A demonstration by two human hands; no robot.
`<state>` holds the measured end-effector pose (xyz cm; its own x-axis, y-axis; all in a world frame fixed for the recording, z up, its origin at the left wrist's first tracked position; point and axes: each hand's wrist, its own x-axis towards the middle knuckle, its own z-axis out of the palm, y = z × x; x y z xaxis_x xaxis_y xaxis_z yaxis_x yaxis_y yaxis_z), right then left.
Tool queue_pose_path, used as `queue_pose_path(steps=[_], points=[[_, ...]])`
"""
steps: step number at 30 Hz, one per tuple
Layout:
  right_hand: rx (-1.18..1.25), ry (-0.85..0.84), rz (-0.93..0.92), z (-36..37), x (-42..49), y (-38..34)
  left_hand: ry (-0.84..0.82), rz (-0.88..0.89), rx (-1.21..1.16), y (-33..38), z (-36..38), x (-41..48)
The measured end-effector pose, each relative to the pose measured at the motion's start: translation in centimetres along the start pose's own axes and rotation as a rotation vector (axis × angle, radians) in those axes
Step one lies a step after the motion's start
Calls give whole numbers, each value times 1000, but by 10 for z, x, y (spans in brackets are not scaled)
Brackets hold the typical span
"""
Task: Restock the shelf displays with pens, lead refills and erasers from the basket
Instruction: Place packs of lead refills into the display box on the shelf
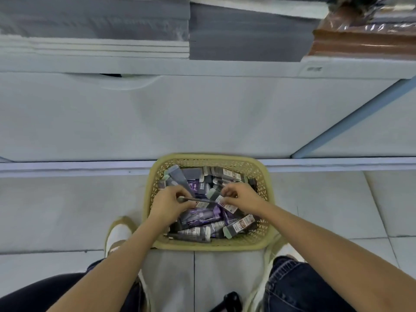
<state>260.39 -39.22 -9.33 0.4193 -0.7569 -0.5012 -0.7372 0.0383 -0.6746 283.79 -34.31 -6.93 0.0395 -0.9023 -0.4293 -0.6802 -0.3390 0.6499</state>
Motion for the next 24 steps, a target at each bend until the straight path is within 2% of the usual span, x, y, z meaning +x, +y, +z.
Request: queue_pose_path(steps=[5,7,9,11,13,16,18,22,24], points=[[335,120,-23,-28,-4,-15,-109,-106,-362,15,-9,5],[423,6,-18,-34,-5,-24,-124,-128,-502,22,-9,3],[408,-155,-15,-32,-7,-31,-111,-145,-601,26,-6,1],[410,-235,3,-22,-7,-36,-53,-175,-699,27,-2,-1],[453,-192,18,-11,-9,-40,-13,-211,-851,30,3,-6],[543,-81,12,3,-12,-46,-111,-197,-1050,39,14,-14],[532,-72,0,10,-15,-50,-152,-246,-1099,42,23,-17],[428,-180,-24,5,-16,-50,-81,-317,-1140,40,30,-17],[292,-23,-30,-5,-11,-44,-47,-329,-1142,35,30,-13]])
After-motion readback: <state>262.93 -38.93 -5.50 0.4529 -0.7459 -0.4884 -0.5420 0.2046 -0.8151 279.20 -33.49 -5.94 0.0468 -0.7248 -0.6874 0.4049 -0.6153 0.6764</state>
